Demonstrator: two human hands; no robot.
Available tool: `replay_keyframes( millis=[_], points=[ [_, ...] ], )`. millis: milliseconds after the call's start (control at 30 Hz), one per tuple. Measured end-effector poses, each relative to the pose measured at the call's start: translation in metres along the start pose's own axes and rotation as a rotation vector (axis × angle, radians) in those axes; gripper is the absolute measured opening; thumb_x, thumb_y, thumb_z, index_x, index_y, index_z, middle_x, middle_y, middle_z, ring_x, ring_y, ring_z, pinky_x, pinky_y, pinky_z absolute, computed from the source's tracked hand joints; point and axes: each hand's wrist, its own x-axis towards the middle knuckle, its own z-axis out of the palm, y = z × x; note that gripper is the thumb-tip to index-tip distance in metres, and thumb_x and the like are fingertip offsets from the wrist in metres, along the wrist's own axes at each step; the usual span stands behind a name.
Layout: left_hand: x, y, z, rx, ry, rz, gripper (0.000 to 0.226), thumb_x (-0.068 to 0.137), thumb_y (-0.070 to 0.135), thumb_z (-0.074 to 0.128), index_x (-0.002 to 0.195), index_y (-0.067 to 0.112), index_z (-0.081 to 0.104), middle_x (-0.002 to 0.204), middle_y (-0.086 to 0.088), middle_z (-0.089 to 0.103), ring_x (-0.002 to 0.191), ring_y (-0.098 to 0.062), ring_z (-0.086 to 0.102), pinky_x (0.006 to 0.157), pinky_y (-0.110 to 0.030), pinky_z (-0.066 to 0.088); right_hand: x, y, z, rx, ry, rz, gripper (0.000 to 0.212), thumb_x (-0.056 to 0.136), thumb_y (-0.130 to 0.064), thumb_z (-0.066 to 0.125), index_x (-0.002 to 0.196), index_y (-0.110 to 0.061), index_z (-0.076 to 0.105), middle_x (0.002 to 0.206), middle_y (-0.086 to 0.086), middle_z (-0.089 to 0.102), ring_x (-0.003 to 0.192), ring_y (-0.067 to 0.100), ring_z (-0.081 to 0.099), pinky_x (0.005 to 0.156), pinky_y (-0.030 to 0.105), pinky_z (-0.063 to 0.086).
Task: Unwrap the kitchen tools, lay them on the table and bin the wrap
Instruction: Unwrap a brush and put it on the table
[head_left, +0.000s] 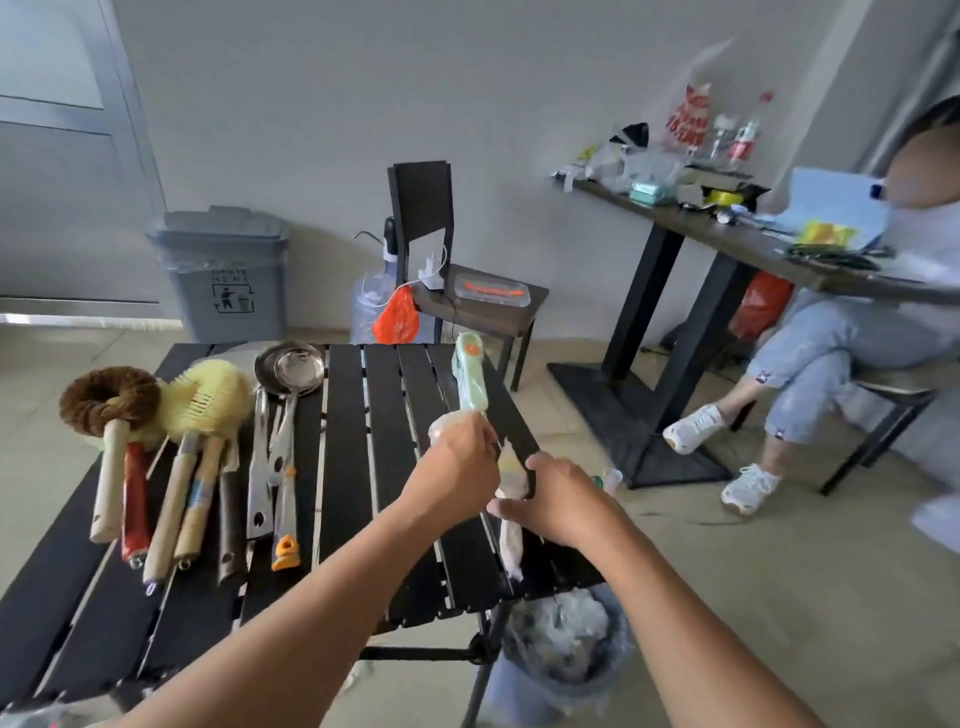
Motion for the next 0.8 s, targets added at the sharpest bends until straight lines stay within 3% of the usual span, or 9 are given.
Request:
replay_keyframes(
  millis=[67,167,267,367,433,533,633,700,800],
  points=[
    [0.002,0.001,0.011,0.007,-0.042,-0.023,0.036,0.097,-0.004,0.043,0.127,0.009,0.058,0.122,-0.009,0.067,0.105,-0.025,0.068,0.091,-0.040,0.059,0.000,0.000,0.009,0.075,-0.007,0.013,0.064,0.087,-0.058,0.074,0.127,-0.013,0.053,0.121,0.009,0.068,0.110,0.028,0.068,0.083,0.037,0.057],
    [0.009,0.001,0.018,-0.019,-0.046,-0.053,0.037,0.098,-0.003,0.042,0.129,0.012,0.057,0.118,-0.009,0.066,0.100,-0.025,0.069,0.089,-0.044,0.061,0.004,0.003,0.015,0.185,0.033,0.009,0.042,0.091,-0.042,0.069,0.118,-0.014,0.052,0.111,0.007,0.069,0.098,0.027,0.070,0.076,0.039,0.056],
    [0.017,0.006,0.025,-0.046,0.024,-0.013,0.027,0.102,0.002,0.045,0.119,0.014,0.063,0.108,-0.003,0.066,0.086,-0.014,0.066,0.079,-0.038,0.062,0.001,0.018,0.011,0.381,0.031,0.045,0.035,0.096,-0.033,0.063,0.128,-0.021,0.055,0.108,0.005,0.073,0.085,0.022,0.072,0.078,0.039,0.061],
    [0.017,0.010,0.034,-0.051,-0.004,0.064,0.021,0.101,0.005,0.048,0.104,0.019,0.063,0.097,0.008,0.061,0.082,-0.010,0.061,0.065,-0.022,0.050,-0.011,0.043,0.005,0.689,0.038,0.106,0.039,0.101,-0.031,0.069,0.136,-0.020,0.054,0.103,0.005,0.076,0.076,0.018,0.073,0.076,0.040,0.065],
    [0.014,0.014,0.038,-0.097,-0.043,0.063,0.020,0.101,0.007,0.050,0.099,0.023,0.062,0.093,0.009,0.063,0.081,-0.010,0.062,0.060,-0.018,0.042,-0.023,0.060,0.001,0.894,0.062,0.157,0.047,0.101,-0.027,0.073,0.143,-0.021,0.051,0.105,0.003,0.076,0.077,0.016,0.076,0.066,0.031,0.064],
    [0.004,0.033,0.042,-0.243,-0.157,0.017,0.017,0.104,0.013,0.053,0.098,0.022,0.066,0.088,-0.001,0.075,0.076,-0.015,0.073,0.059,-0.023,0.051,-0.043,0.086,-0.007,1.152,0.116,0.192,0.045,0.099,-0.018,0.077,0.139,-0.018,0.057,0.103,0.008,0.080,0.080,0.020,0.080,0.066,0.031,0.063],
    [-0.016,0.052,0.051,-0.393,-0.421,0.015,0.020,0.107,0.021,0.059,0.101,0.011,0.075,0.095,-0.005,0.081,0.084,-0.021,0.079,0.076,-0.035,0.062,-0.063,0.107,-0.015,1.277,0.131,0.181,0.038,0.099,-0.015,0.075,0.134,-0.017,0.062,0.105,0.005,0.082,0.086,0.024,0.081,0.069,0.032,0.063],
    [-0.033,0.058,0.059,-0.368,-0.545,0.066,0.017,0.102,0.032,0.069,0.104,0.016,0.076,0.095,-0.001,0.082,0.088,-0.020,0.079,0.081,-0.033,0.064,-0.071,0.115,-0.016,1.349,0.131,0.169,0.035,0.100,-0.013,0.073,0.133,-0.017,0.063,0.108,0.005,0.082,0.089,0.024,0.081,0.071,0.033,0.062],
    [-0.053,0.066,0.071,-0.270,-0.493,0.084,0.022,0.090,0.028,0.084,0.109,0.024,0.073,0.091,0.007,0.082,0.087,-0.014,0.078,0.084,-0.034,0.065,-0.080,0.120,-0.013,1.426,0.128,0.124,0.033,0.100,-0.009,0.071,0.131,-0.019,0.065,0.114,0.007,0.081,0.097,0.026,0.080,0.075,0.034,0.063]
  ],
)
